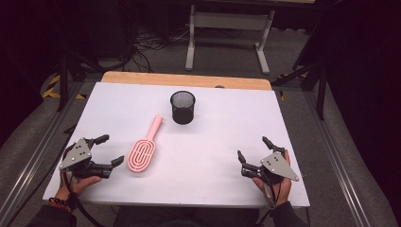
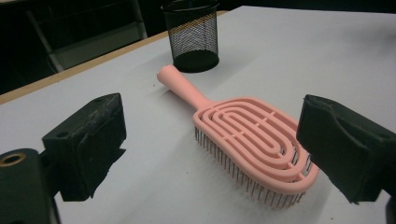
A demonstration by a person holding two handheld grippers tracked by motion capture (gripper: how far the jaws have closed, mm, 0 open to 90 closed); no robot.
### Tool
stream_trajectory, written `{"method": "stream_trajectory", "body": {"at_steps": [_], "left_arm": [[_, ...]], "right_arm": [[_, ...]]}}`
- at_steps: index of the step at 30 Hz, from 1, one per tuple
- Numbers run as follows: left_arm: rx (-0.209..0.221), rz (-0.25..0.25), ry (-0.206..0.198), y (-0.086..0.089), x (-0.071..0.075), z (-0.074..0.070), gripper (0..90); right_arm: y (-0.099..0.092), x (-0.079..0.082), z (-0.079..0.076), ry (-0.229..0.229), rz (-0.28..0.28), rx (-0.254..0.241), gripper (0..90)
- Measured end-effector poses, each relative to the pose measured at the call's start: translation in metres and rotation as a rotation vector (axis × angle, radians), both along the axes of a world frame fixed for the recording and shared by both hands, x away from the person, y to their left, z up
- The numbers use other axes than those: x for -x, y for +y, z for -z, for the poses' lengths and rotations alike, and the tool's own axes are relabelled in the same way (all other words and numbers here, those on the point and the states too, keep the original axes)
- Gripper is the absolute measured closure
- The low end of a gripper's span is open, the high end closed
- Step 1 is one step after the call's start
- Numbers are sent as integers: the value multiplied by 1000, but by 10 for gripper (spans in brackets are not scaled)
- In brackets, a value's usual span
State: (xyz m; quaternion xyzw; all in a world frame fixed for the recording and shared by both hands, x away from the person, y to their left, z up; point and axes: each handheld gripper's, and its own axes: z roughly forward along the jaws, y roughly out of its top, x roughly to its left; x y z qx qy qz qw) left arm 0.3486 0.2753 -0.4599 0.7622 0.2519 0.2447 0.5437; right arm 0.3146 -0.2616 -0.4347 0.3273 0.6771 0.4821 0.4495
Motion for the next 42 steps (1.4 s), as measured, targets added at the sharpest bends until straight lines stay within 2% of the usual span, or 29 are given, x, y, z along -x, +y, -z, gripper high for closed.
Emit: {"method": "stream_trajectory", "body": {"at_steps": [7, 10, 14, 21, 22, 23, 25, 26, 28, 33, 34, 35, 37, 38, 39, 42], "left_arm": [[10, -19, 38, -2, -6, 3, 99], [-2, -26, 52, -1, -5, 5, 101], [4, -30, 50, -1, -6, 4, 102], [-19, -33, 57, -4, -7, 3, 133], [-13, -15, 65, -3, -8, 4, 165], [-17, 1, 68, -2, -11, 4, 264], [-29, -17, 71, -1, -16, 5, 275], [-28, -12, 75, 0, -17, 5, 376], [-39, 10, 73, 4, -23, 4, 450], [-53, 57, 71, 5, -30, 0, 797], [-68, 74, 69, 2, -36, -5, 863], [-76, 77, 70, 0, -40, -8, 893], [-103, 91, 71, -7, -48, -14, 896], [-103, 91, 71, -7, -48, -14, 897], [-118, 112, 60, -16, -56, -19, 897], [-134, 141, 53, -29, -65, -24, 897]], "right_arm": [[2, -4, 3, 20, -2, 4, 87], [5, -8, 5, 29, -1, 23, 87], [6, -10, 8, 40, -2, 36, 87], [4, -9, 8, 43, 4, 37, 87], [4, -9, 8, 42, 5, 44, 87], [5, -9, 8, 38, 16, 66, 90], [4, -9, 8, 36, 16, 63, 90], [3, -10, 8, 43, 20, 56, 90], [3, -10, 9, 49, 22, 56, 90], [4, -11, 10, 56, 22, 66, 91], [4, -12, 10, 58, 23, 65, 91], [4, -12, 11, 61, 22, 67, 91], [4, -12, 11, 66, 23, 72, 91], [4, -12, 11, 68, 23, 73, 91], [4, -12, 12, 67, 25, 74, 91], [4, -13, 12, 72, 24, 70, 92]]}}
